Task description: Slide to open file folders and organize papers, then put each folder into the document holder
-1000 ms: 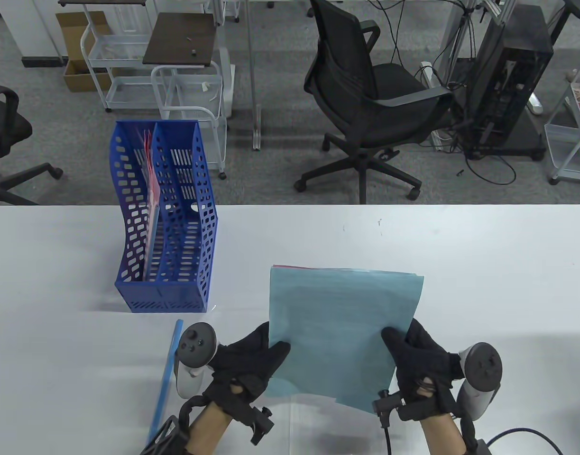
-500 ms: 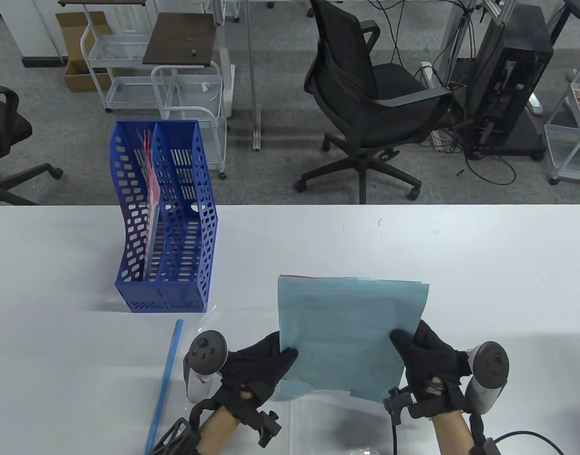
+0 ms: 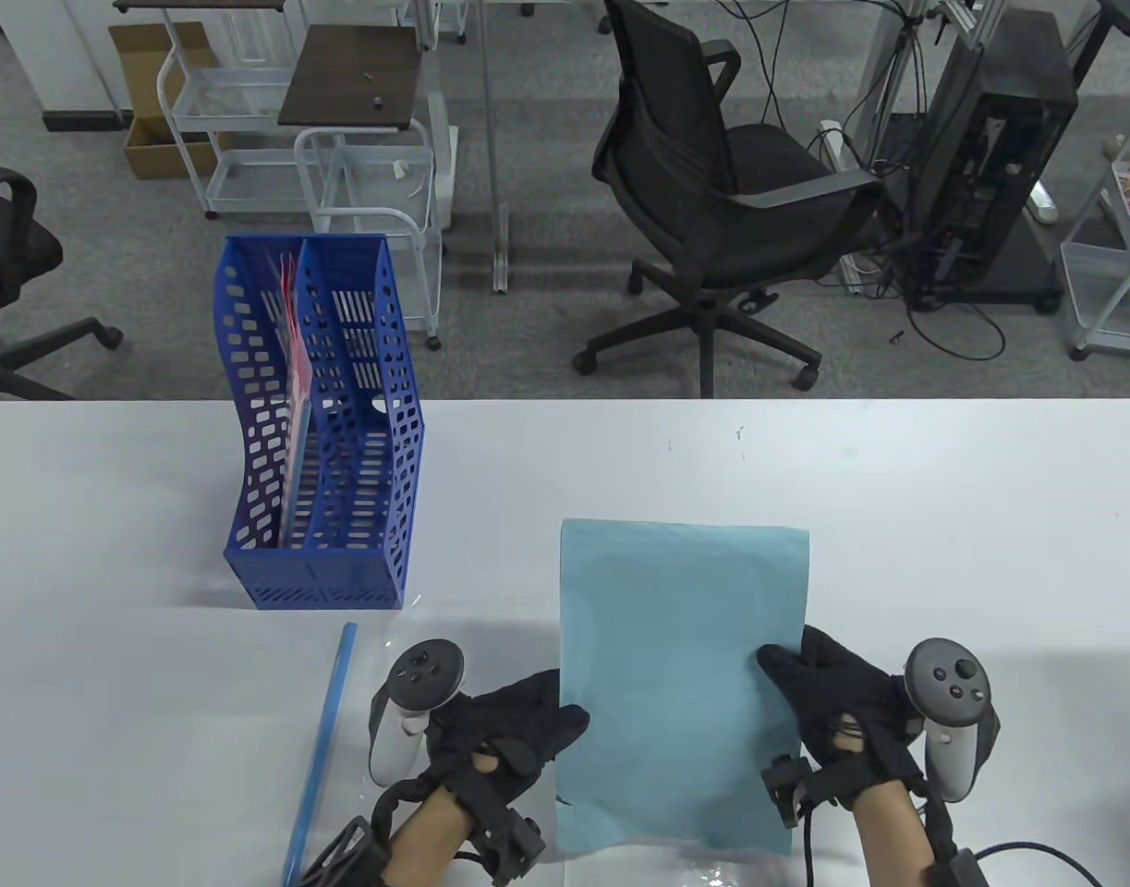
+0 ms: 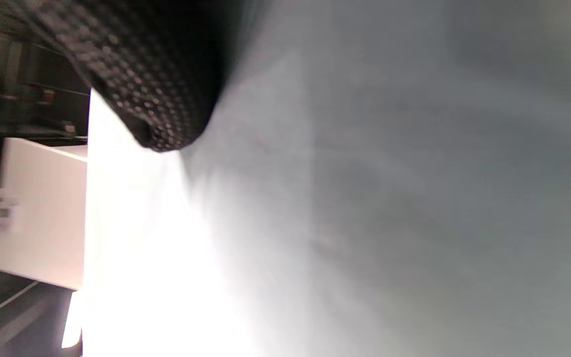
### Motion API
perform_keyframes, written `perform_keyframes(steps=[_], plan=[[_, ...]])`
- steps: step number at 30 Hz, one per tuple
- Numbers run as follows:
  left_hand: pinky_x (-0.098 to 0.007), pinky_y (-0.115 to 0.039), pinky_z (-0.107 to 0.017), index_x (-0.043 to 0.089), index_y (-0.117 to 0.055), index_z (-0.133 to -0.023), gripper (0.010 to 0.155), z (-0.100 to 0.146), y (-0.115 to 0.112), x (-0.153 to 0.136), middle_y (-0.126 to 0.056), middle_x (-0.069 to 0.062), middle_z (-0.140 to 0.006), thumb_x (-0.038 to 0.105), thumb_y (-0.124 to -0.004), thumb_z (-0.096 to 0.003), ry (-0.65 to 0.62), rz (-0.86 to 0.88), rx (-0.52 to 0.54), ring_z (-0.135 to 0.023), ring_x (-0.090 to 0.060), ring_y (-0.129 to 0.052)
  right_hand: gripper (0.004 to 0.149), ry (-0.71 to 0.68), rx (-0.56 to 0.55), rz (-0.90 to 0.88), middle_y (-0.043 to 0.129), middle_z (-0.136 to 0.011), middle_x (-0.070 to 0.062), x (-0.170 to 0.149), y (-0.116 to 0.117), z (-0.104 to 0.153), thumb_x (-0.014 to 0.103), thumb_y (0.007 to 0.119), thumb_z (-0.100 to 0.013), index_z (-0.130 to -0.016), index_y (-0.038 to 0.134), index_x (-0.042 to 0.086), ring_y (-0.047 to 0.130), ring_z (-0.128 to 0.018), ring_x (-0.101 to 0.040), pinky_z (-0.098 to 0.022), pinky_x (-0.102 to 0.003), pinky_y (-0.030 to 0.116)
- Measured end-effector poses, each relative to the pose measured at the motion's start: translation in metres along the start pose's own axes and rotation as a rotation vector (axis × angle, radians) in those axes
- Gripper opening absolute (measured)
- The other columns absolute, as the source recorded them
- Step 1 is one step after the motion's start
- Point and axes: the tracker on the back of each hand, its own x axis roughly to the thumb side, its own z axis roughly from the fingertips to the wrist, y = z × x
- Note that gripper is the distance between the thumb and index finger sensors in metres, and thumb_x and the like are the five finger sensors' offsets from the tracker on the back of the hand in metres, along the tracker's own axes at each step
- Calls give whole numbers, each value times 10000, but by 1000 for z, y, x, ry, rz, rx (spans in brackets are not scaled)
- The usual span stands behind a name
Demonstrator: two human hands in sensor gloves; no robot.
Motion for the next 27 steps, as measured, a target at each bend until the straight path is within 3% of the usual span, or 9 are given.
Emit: perform_keyframes(steps=[5, 11, 27], plan=[[-440, -909, -538, 202, -881, -897, 480, 4, 5, 3, -1063, -39, -722, 354, -884, -441, 65, -192, 95, -530, -196, -1159, 427, 173, 53, 3, 1097, -512, -33, -17, -1, -6, 358, 891, -352, -722, 927, 149, 1122, -269, -150, -397, -387, 948], [-442, -912, -500, 186, -916, -851, 458, 2, -2, 3, -1079, -43, -657, 373, -893, -434, 139, -337, 101, -459, -194, -1157, 430, 298, 96, 64, 1092, -523, -35, -30, 3, -7, 357, 886, -361, -730, 919, 138, 1120, -284, -154, -413, -386, 939], [-442, -924, -456, 141, -919, -849, 516, 0, -9, 6, -1095, -54, -609, 429, -899, -421, 201, -560, 94, -394, -197, -1164, 434, 396, 119, 187, 1081, -552, -33, -44, 13, -12, 358, 877, -369, -742, 906, 138, 1117, -331, -167, -451, -399, 916]])
